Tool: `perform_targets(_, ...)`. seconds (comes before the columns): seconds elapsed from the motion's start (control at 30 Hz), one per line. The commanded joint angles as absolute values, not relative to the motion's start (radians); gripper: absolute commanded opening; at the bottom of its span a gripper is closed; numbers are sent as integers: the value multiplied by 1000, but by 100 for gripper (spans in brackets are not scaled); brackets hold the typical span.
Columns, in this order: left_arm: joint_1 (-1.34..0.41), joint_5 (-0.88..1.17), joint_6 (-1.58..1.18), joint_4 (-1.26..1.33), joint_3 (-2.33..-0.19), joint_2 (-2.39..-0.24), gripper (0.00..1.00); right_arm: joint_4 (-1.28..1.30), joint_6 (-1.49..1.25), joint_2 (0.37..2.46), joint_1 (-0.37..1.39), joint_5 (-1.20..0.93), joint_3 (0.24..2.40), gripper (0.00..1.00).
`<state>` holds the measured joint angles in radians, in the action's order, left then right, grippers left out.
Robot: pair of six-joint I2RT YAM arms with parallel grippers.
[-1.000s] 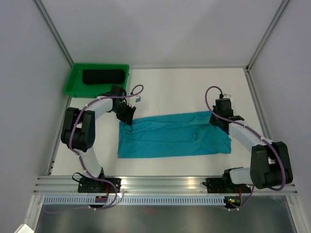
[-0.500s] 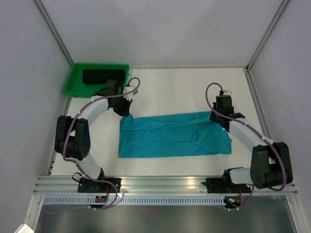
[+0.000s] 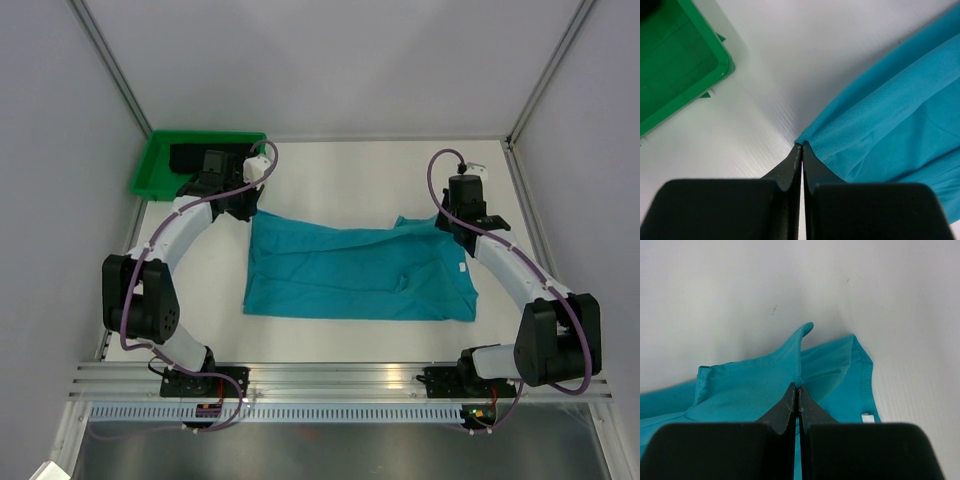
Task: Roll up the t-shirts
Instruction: Fold the tshirt
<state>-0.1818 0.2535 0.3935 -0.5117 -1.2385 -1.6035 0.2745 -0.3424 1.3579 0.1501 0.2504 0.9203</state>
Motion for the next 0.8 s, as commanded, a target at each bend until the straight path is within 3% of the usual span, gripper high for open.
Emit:
perform_targets(0.0,-175,235,402,-469,-1308,-1574,2,296,-322,1335,144,293,982,0)
perform_targets(0.37,-175,313,397,-520,-1143,-1604,2,244,-400,1312,144,238,805,0)
perform_targets(0.77,-179,337,356,-508,-1239,-1775,9,216,-402,1368,144,215,807,0)
